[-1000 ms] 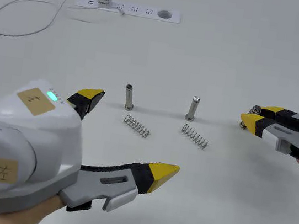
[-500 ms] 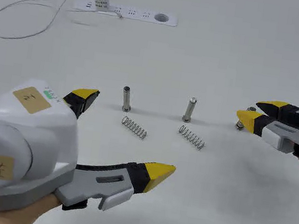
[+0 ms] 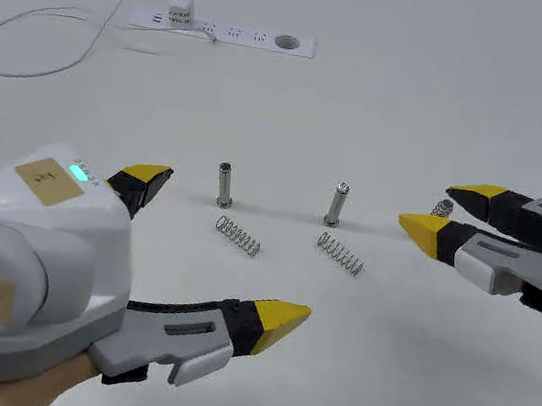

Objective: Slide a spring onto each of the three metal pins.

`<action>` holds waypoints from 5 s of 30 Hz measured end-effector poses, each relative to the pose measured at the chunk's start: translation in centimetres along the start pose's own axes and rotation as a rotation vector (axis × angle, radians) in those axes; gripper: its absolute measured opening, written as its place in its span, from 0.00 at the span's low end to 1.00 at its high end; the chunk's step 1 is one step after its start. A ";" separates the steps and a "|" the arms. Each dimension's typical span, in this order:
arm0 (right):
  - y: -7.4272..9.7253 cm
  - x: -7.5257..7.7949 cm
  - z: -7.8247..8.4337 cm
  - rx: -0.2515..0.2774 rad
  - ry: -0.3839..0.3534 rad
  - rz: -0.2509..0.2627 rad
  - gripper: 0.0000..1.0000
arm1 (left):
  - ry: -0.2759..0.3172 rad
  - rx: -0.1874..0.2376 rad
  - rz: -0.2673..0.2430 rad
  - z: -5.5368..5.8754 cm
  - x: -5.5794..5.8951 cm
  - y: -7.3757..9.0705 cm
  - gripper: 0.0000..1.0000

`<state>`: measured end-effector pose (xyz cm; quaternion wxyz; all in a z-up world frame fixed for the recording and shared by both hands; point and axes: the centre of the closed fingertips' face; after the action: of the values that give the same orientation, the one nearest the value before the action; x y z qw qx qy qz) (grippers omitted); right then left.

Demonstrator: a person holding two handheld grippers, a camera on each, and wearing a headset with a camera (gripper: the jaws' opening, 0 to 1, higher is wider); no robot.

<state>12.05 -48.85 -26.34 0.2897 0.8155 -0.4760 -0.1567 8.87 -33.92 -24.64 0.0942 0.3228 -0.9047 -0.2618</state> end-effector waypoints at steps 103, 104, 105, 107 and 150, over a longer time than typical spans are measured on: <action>1.0 -11.1 -0.9 -0.235 0.310 -0.438 0.11 | -0.203 -0.040 0.122 0.5 2.4 -0.7 0.43; 1.1 -11.2 -0.9 -0.238 0.313 -0.449 0.11 | -0.206 -0.039 0.125 0.4 2.4 -0.7 0.42; 1.3 -11.3 -0.8 -0.246 0.322 -0.464 0.11 | -0.215 -0.037 0.134 0.4 2.6 -0.7 0.40; 1.4 -11.4 -0.6 -0.258 0.346 -0.472 0.11 | -0.225 -0.038 0.147 0.3 2.9 -0.7 0.38; 4.0 -12.5 -0.1 -0.296 0.417 -0.613 0.12 | -0.328 -0.055 0.306 0.6 6.9 -0.2 0.10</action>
<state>3.16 -39.52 -24.05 0.4345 0.8834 -0.1136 -0.1338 3.42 -38.18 -25.26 -0.0068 0.1320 -0.9389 -0.3179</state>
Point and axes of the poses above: the centre of the closed fingertips' face, and the gripper's own axes: y roughly backward along the fingers, x roughly to its right, z roughly out of its underside, and after that the axes turned 11 degrees about -x, right-handed
